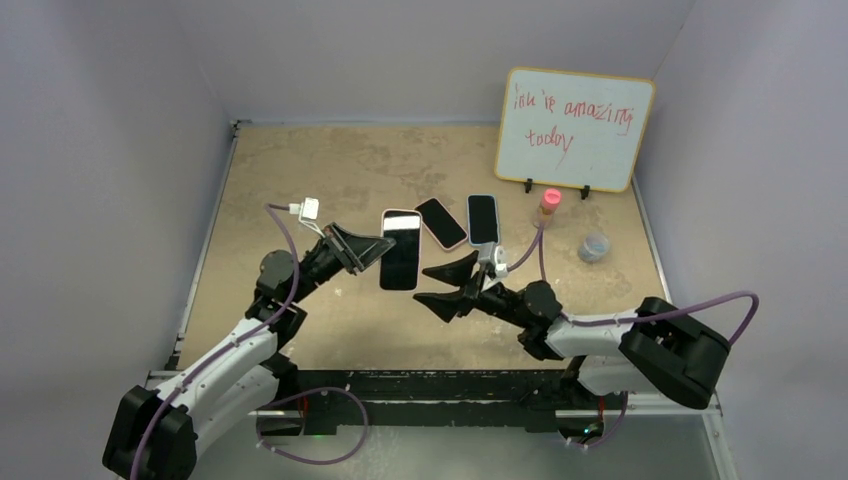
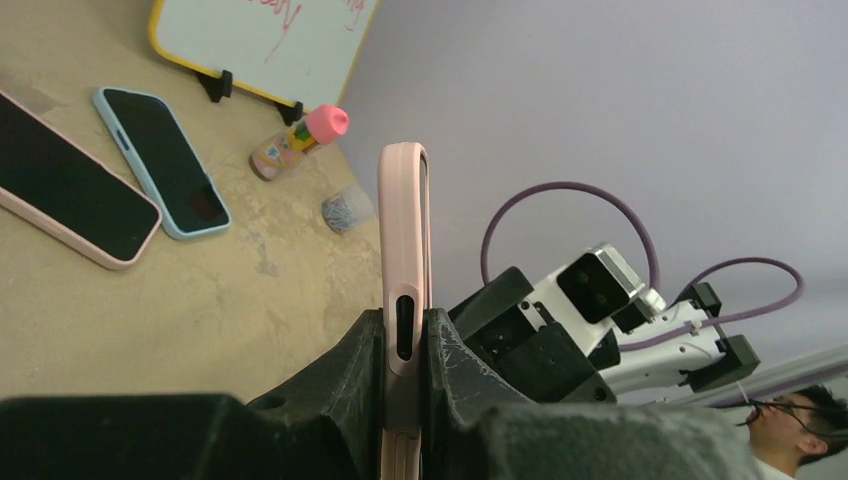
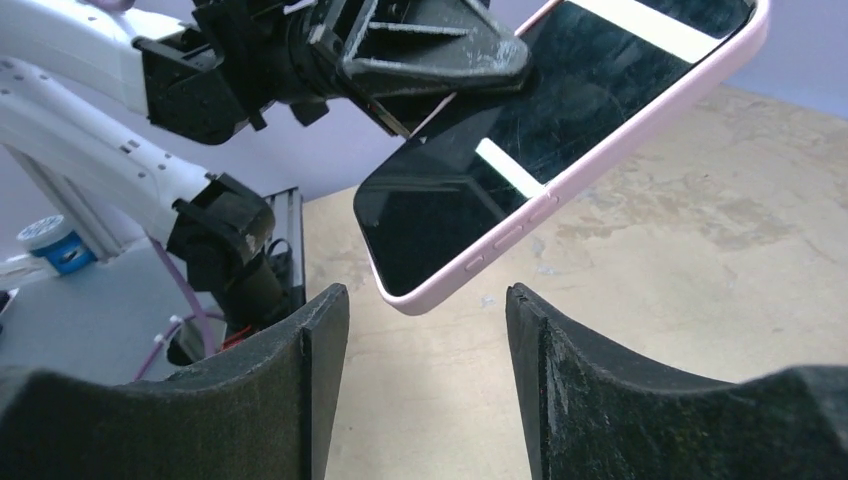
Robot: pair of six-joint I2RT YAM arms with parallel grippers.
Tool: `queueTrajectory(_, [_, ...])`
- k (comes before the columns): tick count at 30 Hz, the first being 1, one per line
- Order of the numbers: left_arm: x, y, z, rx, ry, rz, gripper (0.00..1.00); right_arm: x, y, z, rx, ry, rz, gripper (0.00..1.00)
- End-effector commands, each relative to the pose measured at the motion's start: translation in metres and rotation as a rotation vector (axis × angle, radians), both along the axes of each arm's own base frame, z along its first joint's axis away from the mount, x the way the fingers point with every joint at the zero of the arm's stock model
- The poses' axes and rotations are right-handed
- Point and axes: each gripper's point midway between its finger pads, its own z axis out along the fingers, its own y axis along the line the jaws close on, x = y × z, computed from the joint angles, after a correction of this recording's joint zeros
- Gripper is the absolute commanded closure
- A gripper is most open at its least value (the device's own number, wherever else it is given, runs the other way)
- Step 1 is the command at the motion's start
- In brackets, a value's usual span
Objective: Take the phone out of the phone case
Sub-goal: Remove the phone case from the phone.
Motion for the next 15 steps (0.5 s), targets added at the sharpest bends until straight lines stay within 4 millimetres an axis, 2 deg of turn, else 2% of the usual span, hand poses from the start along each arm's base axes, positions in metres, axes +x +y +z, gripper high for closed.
queueTrajectory(1, [-0.018, -0.004, 0.067, -0.085, -0.231, -0.080, 1.00, -0.009, 0.008, 0.016, 0.029, -0.010, 0.101, 0.39])
queueTrajectory(6, [-0.028, -0.008, 0.080, -0.087, -0.277, -0.139, 1.00, -0.018, 0.009, 0.027, 0.068, -0.023, 0.189, 0.42])
queueTrajectory(11, [-0.032, -0.011, 0.083, -0.081, -0.289, -0.171, 1.00, -0.024, 0.012, 0.031, 0.065, -0.048, 0.243, 0.47])
queueTrajectory(15, [-0.034, -0.012, 0.084, -0.074, -0.299, -0.182, 1.00, -0.030, 0.014, 0.036, 0.061, -0.066, 0.279, 0.47])
